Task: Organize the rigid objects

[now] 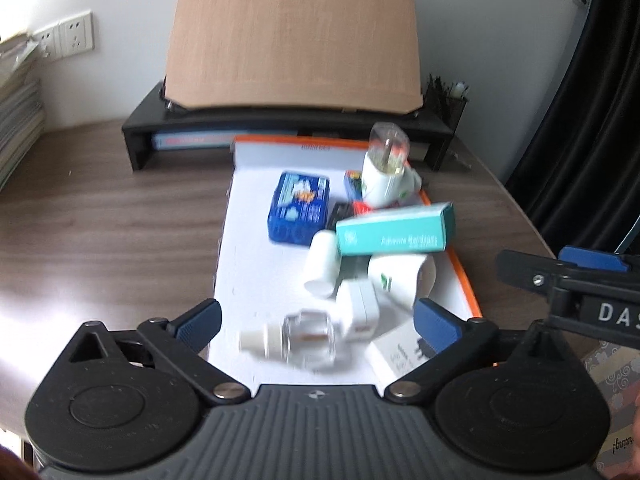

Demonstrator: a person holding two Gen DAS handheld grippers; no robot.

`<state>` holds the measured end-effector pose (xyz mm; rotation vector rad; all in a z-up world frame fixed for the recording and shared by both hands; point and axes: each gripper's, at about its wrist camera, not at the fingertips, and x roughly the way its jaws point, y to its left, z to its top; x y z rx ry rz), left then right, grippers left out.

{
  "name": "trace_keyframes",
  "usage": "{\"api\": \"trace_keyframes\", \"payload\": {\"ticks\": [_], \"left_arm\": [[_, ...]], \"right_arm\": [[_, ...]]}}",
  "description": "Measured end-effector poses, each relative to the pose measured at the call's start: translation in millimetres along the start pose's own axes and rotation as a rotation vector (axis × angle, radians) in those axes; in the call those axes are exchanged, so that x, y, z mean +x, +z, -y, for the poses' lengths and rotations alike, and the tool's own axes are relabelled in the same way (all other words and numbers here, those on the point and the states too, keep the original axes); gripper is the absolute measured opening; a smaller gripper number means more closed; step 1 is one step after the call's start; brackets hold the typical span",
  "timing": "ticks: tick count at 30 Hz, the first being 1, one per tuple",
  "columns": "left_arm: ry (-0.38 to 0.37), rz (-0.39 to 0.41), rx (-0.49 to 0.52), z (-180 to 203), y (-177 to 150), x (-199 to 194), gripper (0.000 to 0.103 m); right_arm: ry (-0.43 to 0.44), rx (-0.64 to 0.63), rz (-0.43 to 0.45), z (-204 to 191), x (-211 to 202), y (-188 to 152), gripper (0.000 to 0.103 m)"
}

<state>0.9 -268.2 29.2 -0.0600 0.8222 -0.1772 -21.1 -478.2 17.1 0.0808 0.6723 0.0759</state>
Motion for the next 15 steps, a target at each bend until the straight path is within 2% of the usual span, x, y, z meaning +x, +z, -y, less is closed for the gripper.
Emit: {"api": "trace_keyframes", "payload": {"ticks": [8,15], "left_arm": [[0.063,-0.023,-0.011,4,-5,2,0.103],[0.063,-0.021,0.008,16,-8,2,0.103]], "right_arm": [[-0.012,0.009,-0.072,11,-2,-21,0.089],[-0.018,0.006,-0.088,16,-4,-26,0.089]]}}
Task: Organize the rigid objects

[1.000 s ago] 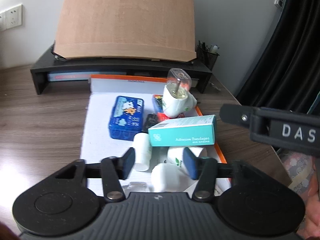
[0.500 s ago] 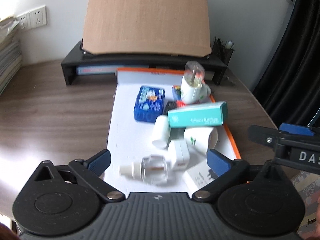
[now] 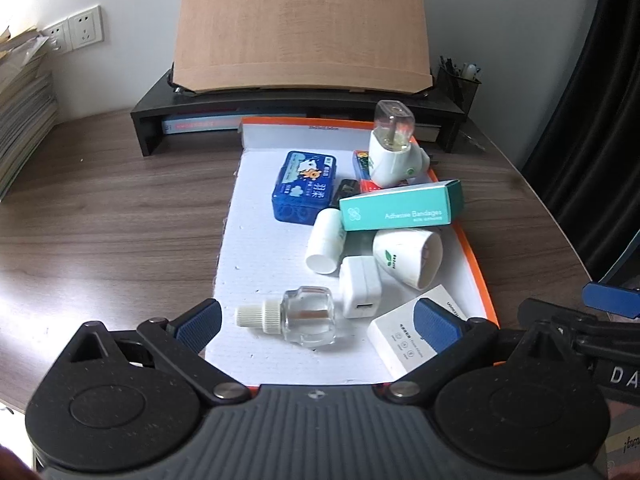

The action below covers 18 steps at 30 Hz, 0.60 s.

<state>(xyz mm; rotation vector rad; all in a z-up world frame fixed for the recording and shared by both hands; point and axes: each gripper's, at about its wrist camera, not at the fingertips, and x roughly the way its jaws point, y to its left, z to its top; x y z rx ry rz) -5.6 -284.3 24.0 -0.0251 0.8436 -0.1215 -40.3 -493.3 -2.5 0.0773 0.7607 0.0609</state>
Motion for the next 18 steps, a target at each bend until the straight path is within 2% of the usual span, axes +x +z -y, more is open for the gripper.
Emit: {"api": "trace_keyframes", "payload": {"ticks": [18], "left_arm": [[0.014,0.025,0.029,15,3,2,0.103]], "right_arm": [[0.005,0.002,-0.007,5,2,-1,0.089]]}}
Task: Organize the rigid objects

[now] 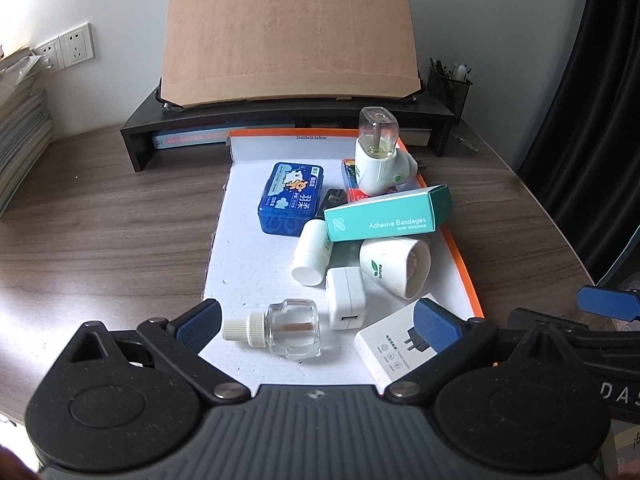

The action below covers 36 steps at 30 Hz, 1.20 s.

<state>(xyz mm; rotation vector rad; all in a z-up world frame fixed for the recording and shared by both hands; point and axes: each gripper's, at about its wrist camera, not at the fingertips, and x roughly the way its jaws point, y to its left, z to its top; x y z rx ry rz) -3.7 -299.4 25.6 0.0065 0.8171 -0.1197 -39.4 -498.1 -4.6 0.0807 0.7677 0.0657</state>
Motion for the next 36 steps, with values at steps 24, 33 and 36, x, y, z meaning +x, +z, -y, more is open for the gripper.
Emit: {"api": "trace_keyframes", "payload": {"ticks": [24,33,36], "left_arm": [[0.004,0.027,-0.001,0.4,3.1,0.6,0.103],[0.006,0.046,0.000,-1.7,1.8,-1.9,0.103],[0.005,0.043,-0.006,-2.9,1.5,-2.3,0.103]], "right_arm": [[-0.005,0.016,-0.004,1.6,3.2,0.7,0.089],[-0.004,0.016,-0.001,0.1,1.7,0.5,0.089],[-0.005,0.014,-0.002,-1.0,1.0,0.7,0.089]]}}
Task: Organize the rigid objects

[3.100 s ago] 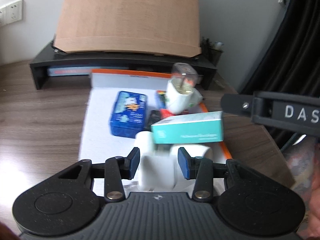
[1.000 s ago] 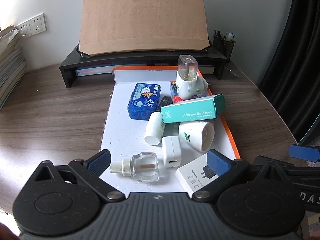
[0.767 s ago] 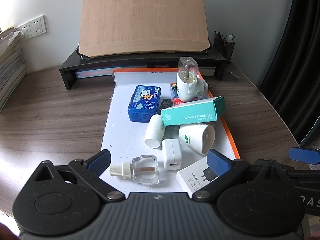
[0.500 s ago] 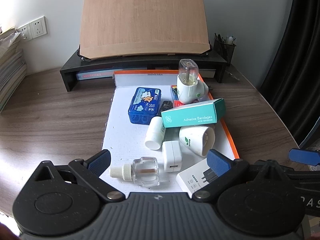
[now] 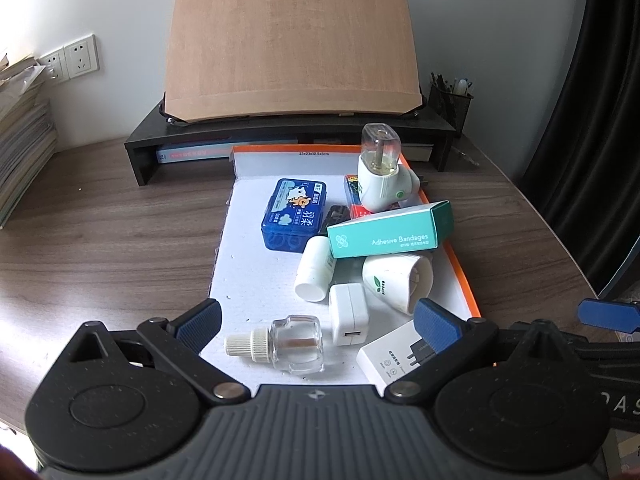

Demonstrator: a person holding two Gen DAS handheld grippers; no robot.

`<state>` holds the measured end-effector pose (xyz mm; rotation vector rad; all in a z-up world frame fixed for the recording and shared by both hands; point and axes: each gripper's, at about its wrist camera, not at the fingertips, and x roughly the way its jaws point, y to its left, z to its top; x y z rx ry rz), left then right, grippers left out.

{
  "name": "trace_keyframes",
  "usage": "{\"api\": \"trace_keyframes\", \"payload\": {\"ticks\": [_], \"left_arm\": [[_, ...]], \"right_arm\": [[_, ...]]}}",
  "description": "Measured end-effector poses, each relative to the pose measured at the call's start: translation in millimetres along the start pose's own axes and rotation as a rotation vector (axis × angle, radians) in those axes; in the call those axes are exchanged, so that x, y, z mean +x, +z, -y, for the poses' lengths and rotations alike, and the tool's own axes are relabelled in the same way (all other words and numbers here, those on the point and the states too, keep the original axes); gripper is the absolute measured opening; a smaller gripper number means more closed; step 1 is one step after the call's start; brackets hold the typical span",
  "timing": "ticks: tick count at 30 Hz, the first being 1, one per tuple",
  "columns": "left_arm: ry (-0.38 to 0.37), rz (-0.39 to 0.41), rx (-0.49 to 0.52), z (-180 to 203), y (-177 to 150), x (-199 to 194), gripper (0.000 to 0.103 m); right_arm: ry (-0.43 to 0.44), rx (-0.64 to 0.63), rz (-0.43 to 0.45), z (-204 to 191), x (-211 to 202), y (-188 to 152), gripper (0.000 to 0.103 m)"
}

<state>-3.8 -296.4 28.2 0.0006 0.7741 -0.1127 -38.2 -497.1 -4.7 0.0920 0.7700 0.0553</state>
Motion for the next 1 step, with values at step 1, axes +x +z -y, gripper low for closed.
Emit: {"api": "trace_keyframes", "payload": {"ticks": [1], "left_arm": [[-0.002,-0.003,0.001,-0.1,0.1,0.2,0.103]], "right_arm": [[-0.001,0.000,0.000,-0.7,-0.2,-0.1,0.089]]}}
